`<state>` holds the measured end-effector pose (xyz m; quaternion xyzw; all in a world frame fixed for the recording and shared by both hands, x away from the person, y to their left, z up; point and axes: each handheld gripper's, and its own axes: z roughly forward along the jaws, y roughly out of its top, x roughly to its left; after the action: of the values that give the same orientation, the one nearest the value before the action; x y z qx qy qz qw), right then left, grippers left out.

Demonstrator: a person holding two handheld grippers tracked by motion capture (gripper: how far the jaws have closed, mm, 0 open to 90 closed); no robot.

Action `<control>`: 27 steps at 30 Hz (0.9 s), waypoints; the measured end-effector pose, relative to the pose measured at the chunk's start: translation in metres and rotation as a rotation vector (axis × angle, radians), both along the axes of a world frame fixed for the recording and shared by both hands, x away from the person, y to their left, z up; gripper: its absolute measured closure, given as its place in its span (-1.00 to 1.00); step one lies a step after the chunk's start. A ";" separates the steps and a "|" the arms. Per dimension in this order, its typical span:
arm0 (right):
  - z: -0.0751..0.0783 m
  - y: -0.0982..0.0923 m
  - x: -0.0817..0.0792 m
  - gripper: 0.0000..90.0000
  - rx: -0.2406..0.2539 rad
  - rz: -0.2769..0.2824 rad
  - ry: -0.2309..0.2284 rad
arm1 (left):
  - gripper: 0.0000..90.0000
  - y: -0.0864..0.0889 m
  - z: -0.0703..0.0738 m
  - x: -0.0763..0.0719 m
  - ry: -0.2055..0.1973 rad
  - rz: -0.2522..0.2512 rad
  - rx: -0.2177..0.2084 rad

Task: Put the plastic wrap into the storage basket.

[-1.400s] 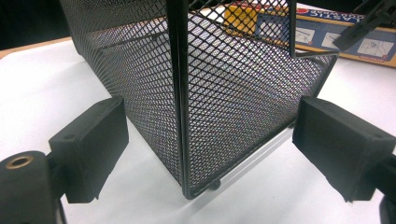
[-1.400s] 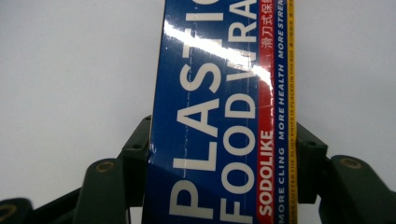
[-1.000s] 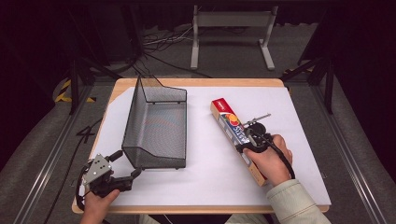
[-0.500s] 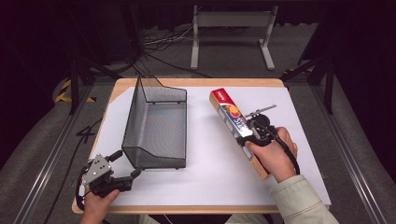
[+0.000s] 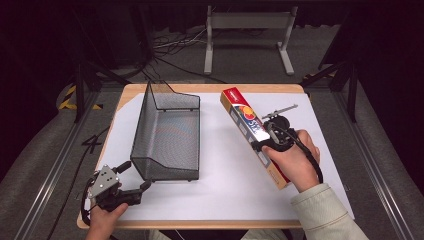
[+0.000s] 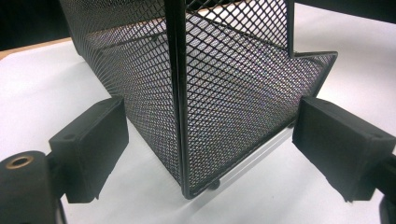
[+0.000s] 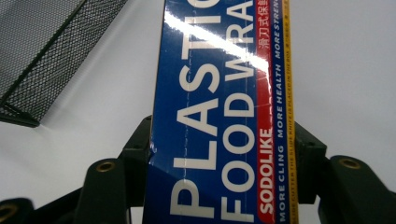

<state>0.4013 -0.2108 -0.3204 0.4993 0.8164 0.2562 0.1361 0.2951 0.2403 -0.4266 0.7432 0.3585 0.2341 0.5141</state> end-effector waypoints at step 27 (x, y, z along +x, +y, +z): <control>0.025 0.073 0.009 -0.07 0.007 0.130 -0.001 | -0.75 0.001 0.000 0.000 0.004 0.003 -0.004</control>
<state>0.4105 -0.1381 -0.2956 0.4455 0.8462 0.2674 0.1179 0.2948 0.2409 -0.4269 0.7420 0.3614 0.2325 0.5146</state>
